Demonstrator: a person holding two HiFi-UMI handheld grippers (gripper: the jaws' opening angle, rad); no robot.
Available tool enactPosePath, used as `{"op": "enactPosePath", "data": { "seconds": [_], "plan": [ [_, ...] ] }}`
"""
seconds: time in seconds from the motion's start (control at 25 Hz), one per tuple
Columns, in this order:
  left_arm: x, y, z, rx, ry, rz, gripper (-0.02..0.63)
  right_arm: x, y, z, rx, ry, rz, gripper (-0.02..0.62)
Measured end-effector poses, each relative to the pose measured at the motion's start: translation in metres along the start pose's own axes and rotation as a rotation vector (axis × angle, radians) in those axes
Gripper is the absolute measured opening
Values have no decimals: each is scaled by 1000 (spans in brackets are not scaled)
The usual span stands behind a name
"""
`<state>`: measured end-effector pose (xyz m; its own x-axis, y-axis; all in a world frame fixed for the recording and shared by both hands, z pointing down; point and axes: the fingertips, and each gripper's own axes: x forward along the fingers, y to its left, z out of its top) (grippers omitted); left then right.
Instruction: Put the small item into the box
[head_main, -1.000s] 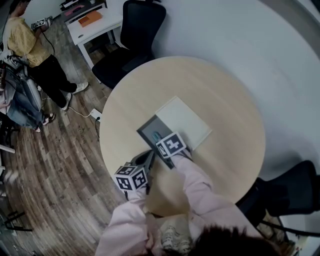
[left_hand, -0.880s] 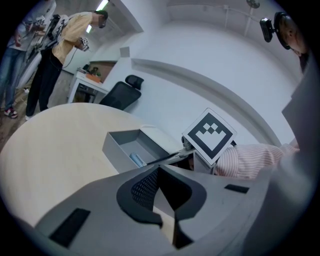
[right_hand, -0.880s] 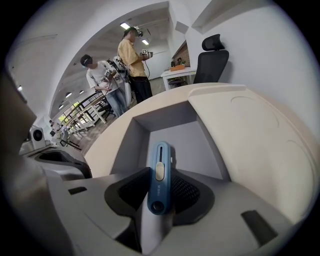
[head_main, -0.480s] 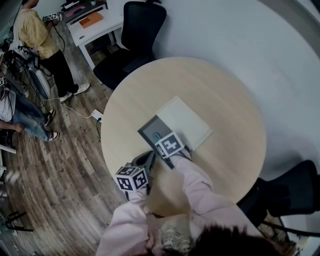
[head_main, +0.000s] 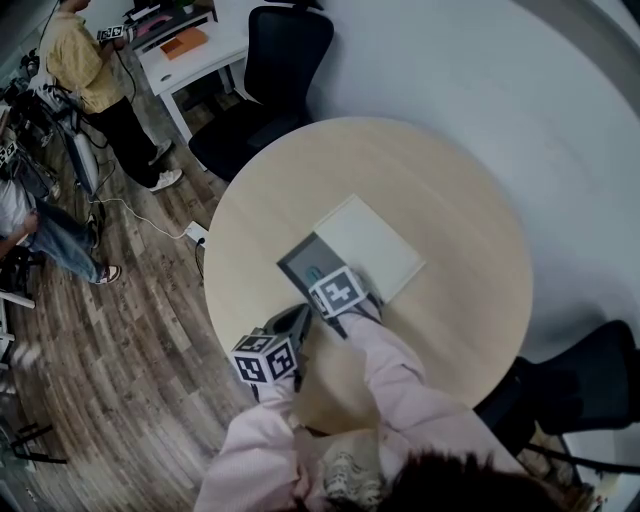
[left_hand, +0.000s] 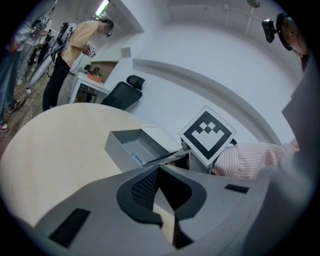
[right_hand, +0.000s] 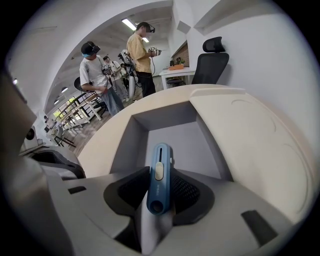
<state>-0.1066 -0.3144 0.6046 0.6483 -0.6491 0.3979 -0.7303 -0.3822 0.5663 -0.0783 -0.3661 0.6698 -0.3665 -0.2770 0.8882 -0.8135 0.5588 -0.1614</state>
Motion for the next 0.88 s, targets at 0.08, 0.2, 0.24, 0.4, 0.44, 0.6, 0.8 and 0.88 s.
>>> {"op": "enactPosePath", "data": {
  "seconds": [0.08, 0.2, 0.24, 0.4, 0.44, 0.6, 0.8, 0.88],
  "plan": [
    [-1, -1, 0, 0, -2, -2, 11, -2, -6, -2, -2, 8, -34, 149],
    [-2, -1, 0, -1, -3, -3, 11, -4, -13, 0, -15, 0, -69, 156],
    [-2, -1, -1, 0, -2, -2, 11, -5, -17, -1, -19, 3, -86, 155],
    [-1, -1, -2, 1, -3, -1, 11, -3, -2, -2, 3, -5, -15, 155],
    [-2, -2, -2, 1, -3, 0, 11, -1, 11, -1, 18, -16, 48, 155],
    [-5, -1, 1, 3, -8, 4, 11, -8, 16, 3, 5, -54, 66, 150],
    [-9, -1, 4, 3, -19, 5, 11, -20, 10, 4, -32, -123, 36, 127],
    [-9, -2, 4, 7, -20, 4, 11, -25, 2, 8, -45, -172, 7, 111]
  ]
}}
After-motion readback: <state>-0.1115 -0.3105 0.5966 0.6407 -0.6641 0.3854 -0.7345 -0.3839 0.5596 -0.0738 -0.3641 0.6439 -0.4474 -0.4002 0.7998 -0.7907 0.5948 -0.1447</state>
